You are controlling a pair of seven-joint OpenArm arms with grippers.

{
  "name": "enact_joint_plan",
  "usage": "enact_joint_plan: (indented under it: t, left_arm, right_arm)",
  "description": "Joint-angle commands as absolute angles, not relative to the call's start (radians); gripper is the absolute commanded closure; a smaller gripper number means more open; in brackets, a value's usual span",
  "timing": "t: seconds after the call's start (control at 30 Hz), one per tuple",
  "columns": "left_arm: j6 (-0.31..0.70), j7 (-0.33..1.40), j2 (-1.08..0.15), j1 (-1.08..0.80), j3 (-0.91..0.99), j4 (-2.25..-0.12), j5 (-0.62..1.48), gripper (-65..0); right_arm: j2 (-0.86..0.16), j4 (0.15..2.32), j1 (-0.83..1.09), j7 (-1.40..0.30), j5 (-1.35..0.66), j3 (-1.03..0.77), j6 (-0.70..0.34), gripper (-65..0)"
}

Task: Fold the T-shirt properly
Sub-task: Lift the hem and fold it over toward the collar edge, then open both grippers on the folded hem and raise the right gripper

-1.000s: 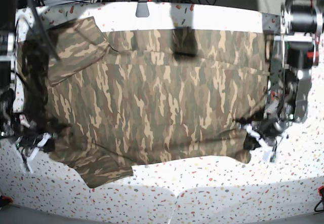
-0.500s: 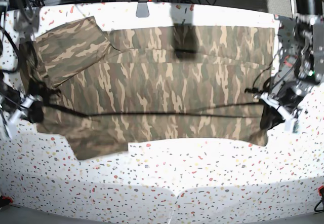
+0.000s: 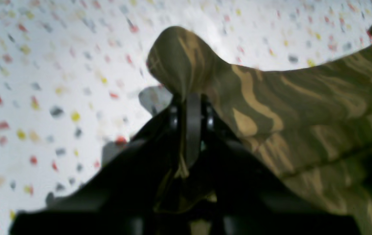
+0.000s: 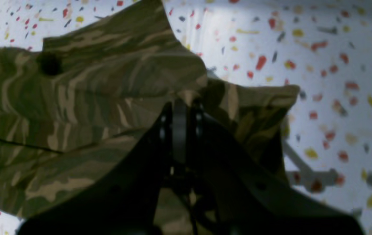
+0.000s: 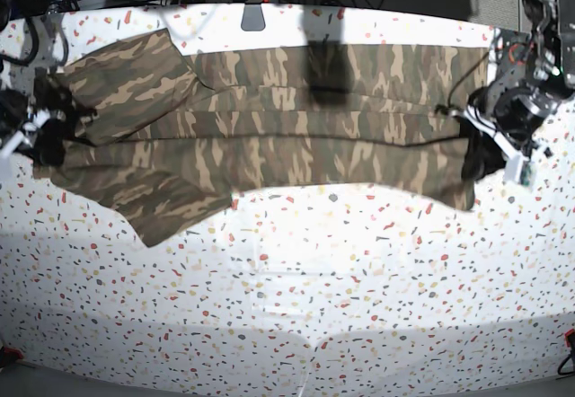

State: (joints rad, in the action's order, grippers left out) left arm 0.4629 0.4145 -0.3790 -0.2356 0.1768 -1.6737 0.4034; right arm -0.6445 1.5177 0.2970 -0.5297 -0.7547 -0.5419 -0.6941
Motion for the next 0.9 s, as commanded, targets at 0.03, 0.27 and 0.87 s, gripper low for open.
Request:
enact_joint_plan:
  t: [0.03,0.27,0.87]
  left_arm:
    - [0.459,0.389,-0.394,-0.247,0.184,-1.692,0.416,0.0]
    - [0.459,0.396,-0.394,-0.315,0.184,-1.694,0.349,0.0]
    - [0.457,0.397,-0.395,-0.352,0.185,-1.694,0.205,-30.9]
  right_arm:
    - [-0.645,1.565,0.325,-0.51,-0.757,-0.591,-0.698,0.0]
    - [-0.598,1.608,0.418,-0.51,-0.733,-0.643,-0.698,0.0]
    - [-0.516,1.608,0.41,-0.587,-0.614,-0.643,-0.698,-28.7]
